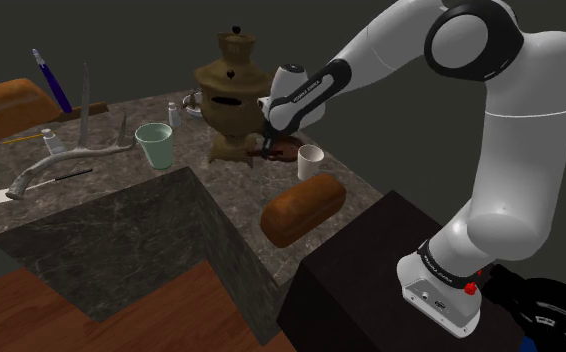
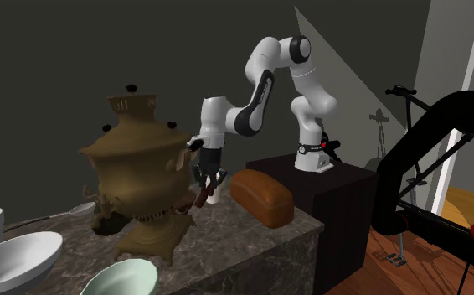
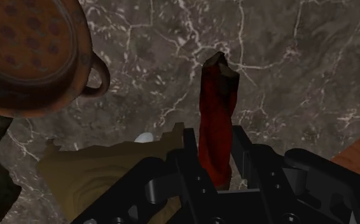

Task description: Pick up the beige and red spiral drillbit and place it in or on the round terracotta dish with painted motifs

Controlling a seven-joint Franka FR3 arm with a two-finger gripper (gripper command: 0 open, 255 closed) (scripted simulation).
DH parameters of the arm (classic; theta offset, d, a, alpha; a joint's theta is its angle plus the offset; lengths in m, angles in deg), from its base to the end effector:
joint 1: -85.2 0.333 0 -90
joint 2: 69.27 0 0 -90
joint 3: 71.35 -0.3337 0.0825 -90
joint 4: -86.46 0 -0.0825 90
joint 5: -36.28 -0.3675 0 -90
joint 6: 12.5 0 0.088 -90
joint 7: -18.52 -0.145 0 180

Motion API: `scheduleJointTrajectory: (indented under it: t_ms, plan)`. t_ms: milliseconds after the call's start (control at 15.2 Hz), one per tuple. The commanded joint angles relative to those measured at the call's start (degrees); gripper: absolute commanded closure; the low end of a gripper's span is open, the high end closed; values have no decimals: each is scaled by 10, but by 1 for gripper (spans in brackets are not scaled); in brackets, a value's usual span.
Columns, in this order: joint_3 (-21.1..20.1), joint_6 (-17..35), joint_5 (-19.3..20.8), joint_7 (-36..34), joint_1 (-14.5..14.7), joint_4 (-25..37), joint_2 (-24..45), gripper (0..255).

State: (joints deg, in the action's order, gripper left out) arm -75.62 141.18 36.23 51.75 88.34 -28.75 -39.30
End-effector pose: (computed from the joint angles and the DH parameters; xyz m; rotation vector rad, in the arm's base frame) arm 0.6193 0.0794 0.1967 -2.9423 -1.0671 -0.2417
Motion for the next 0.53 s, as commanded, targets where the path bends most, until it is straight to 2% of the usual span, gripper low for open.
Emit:
scheduleJointTrajectory:
  t_ms: [0, 462]
  plan:
    - [-1, -6, -6, 29, -25, 13, 5, 255]
    - [-3, -49, -20, 118, -103, 90, 44, 255]
